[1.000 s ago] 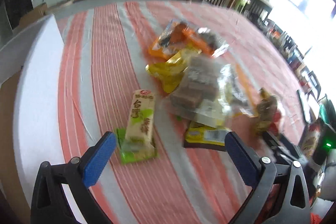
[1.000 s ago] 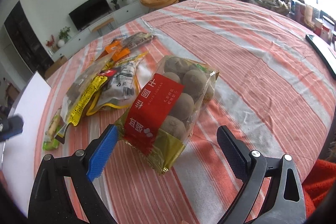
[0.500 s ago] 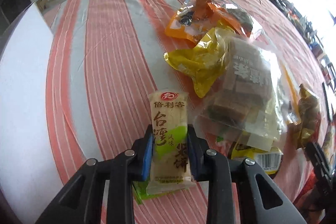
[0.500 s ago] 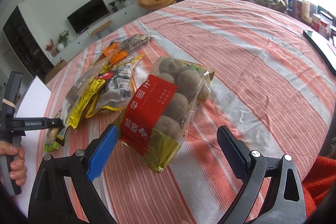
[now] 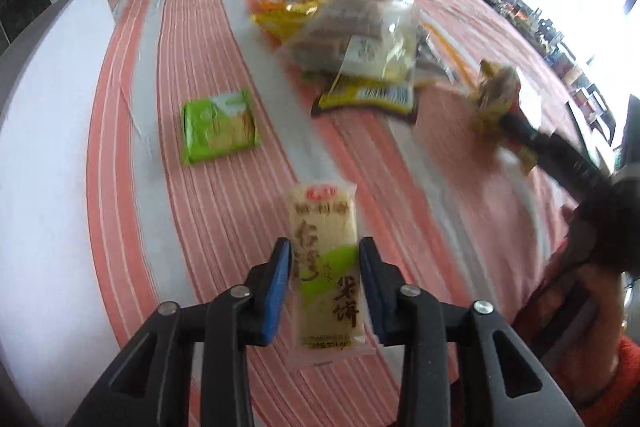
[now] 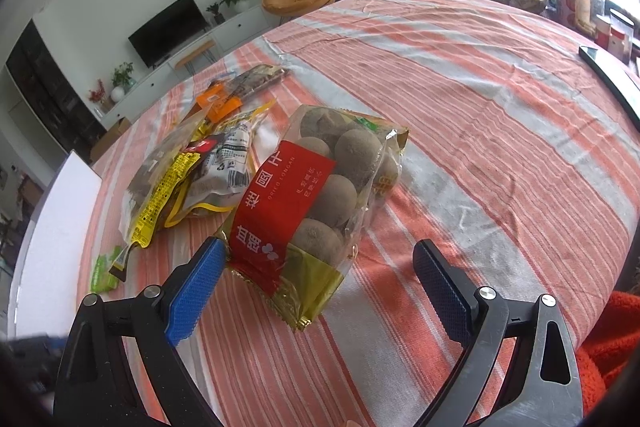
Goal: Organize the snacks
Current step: 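Grasp the white-green rice cake bar with the left tool while the right tool grasps the red-labelled cake bag, then carry both snacks to the cardboard box and open both tools to drop them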
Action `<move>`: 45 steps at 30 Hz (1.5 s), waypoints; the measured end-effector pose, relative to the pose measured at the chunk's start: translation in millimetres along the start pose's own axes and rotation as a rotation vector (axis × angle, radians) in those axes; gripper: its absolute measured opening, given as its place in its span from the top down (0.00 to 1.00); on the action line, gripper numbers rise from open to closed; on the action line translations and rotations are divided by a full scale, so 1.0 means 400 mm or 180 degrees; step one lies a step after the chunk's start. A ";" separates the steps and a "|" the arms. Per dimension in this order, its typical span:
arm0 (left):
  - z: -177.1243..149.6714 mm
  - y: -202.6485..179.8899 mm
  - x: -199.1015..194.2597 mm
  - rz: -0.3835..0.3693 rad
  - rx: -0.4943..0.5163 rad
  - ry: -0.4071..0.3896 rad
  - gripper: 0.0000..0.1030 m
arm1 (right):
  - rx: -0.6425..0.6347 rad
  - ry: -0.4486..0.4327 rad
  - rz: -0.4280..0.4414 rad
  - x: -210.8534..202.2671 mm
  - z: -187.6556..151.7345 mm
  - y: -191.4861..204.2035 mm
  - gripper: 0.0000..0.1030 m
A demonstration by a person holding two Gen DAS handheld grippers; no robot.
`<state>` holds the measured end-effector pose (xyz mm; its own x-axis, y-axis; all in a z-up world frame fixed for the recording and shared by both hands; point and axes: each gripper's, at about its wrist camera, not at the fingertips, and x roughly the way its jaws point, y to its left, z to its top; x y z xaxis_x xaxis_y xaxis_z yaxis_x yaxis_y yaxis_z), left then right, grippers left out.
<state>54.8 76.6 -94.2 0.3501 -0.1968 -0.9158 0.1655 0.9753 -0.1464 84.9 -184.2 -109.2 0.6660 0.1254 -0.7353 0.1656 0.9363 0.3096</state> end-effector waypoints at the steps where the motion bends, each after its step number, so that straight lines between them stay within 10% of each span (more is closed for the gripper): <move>1: -0.013 -0.001 0.009 0.0041 -0.0017 0.0026 0.55 | 0.0015 -0.0005 0.0009 -0.002 0.000 -0.003 0.06; 8: -0.062 -0.034 0.027 0.0376 0.0323 -0.0087 0.44 | 0.0345 0.0006 0.0209 -0.017 0.007 -0.045 0.06; 11: -0.073 -0.050 0.023 0.0341 0.0414 -0.0134 0.72 | 0.0493 0.0225 0.0367 -0.003 0.033 -0.045 0.06; 20: -0.061 -0.023 -0.021 -0.0039 0.0136 -0.0187 0.72 | 0.0191 0.0770 -0.0090 0.070 0.098 -0.007 0.09; 22: -0.059 -0.024 -0.042 -0.0184 0.0091 -0.0208 0.72 | 0.0199 0.0720 0.0018 0.052 0.099 -0.020 0.33; 28: -0.022 -0.027 -0.130 -0.0754 -0.0117 -0.0350 0.72 | 0.0524 0.0710 0.0337 -0.010 0.114 -0.069 0.35; 30: 0.000 -0.020 -0.184 -0.0900 -0.0140 -0.0481 0.72 | 0.0653 0.0621 0.0519 -0.047 0.125 -0.076 0.62; 34: 0.034 0.038 -0.287 -0.0988 -0.0246 -0.0748 0.72 | 0.0539 0.0492 0.0798 -0.113 0.160 -0.023 0.68; 35: 0.040 0.060 -0.308 -0.0995 -0.0305 -0.0802 0.72 | 0.0464 0.0463 0.0859 -0.122 0.167 -0.002 0.90; 36: 0.044 0.088 -0.329 -0.0986 -0.0377 -0.0855 0.72 | 0.0444 0.0465 0.0941 -0.127 0.171 0.016 0.91; 40: 0.031 0.161 -0.387 -0.0782 -0.0522 -0.1034 0.72 | 0.0277 0.0483 0.0782 -0.116 0.181 0.051 0.86; 42: 0.020 0.190 -0.401 -0.0671 -0.0576 -0.1094 0.72 | 0.0342 0.0510 0.0568 -0.100 0.181 0.025 0.21; 45: 0.004 0.225 -0.405 -0.0606 -0.0661 -0.1135 0.72 | 0.0564 0.0607 0.0410 -0.101 0.167 -0.025 0.18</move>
<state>14.5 196.2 41.8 0.6331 -0.3613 -0.6846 0.0820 0.9107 -0.4048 104.9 -220.7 -42.2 0.5437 0.3146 -0.7781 0.2243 0.8389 0.4959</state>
